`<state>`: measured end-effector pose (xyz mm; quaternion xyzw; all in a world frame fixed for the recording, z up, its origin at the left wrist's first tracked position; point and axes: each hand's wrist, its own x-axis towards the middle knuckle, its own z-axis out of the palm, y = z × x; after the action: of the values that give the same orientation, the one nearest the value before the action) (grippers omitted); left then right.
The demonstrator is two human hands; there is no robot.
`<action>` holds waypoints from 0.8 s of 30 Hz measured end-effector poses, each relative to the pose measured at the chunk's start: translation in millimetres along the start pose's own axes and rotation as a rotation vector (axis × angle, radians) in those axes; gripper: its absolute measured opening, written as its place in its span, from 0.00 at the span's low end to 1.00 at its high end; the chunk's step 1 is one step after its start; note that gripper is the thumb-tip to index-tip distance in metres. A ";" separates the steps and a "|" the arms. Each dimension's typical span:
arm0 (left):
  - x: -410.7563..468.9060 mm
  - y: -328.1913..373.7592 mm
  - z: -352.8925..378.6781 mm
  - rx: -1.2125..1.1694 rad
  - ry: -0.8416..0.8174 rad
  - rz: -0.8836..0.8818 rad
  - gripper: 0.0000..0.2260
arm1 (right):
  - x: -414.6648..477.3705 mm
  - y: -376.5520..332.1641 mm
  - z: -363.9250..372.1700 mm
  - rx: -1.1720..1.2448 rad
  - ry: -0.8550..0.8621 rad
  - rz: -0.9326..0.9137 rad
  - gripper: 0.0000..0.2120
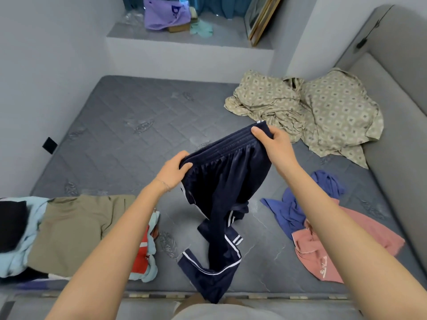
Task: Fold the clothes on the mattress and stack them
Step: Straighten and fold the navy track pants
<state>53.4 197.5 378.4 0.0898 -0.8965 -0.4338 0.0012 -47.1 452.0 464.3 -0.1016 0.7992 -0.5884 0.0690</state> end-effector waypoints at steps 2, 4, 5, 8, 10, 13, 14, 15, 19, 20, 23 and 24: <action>9.1 16.2 -24.1 0.025 0.047 0.066 0.03 | 4.3 -6.1 -6.0 0.000 0.090 -0.011 0.18; 14.9 33.2 -51.6 -0.027 0.064 0.097 0.06 | 10.6 -13.4 -15.1 -0.012 0.180 -0.034 0.15; 16.0 40.2 -66.3 -0.076 0.064 0.092 0.07 | 12.7 -17.3 -18.7 -0.013 0.218 -0.043 0.14; 14.0 57.0 -104.3 -0.204 0.008 0.087 0.05 | 14.5 -30.8 -23.1 0.017 0.283 -0.064 0.13; 13.9 63.5 -120.4 -0.253 -0.046 0.098 0.04 | 14.3 -40.8 -20.8 0.046 0.298 -0.064 0.13; 17.5 72.3 -137.5 -0.310 0.023 0.099 0.04 | 15.5 -57.4 -13.9 0.058 0.306 -0.062 0.13; 19.8 76.1 -142.0 -0.336 0.071 0.102 0.07 | 16.3 -63.4 -11.7 0.066 0.312 -0.065 0.13; 22.3 80.7 -146.3 -0.360 0.120 0.101 0.10 | 17.7 -69.4 -9.8 0.074 0.318 -0.073 0.13; 33.4 101.7 -165.6 -0.485 0.226 0.136 0.07 | 25.5 -93.9 -1.5 0.093 0.355 -0.132 0.16; 35.6 105.8 -170.1 -0.522 0.240 0.142 0.05 | 27.1 -100.1 0.8 0.102 0.370 -0.138 0.17; 42.0 110.6 -178.7 -0.616 0.272 0.121 0.09 | 28.8 -115.4 6.3 0.093 0.384 -0.145 0.22; 43.7 110.7 -180.9 -0.636 0.275 0.115 0.10 | 29.2 -118.4 7.2 0.089 0.380 -0.150 0.22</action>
<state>7.2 117.0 574.1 0.0920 -0.7116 -0.6744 0.1742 -64.2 404.2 575.5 -0.0449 0.7612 -0.6352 -0.1227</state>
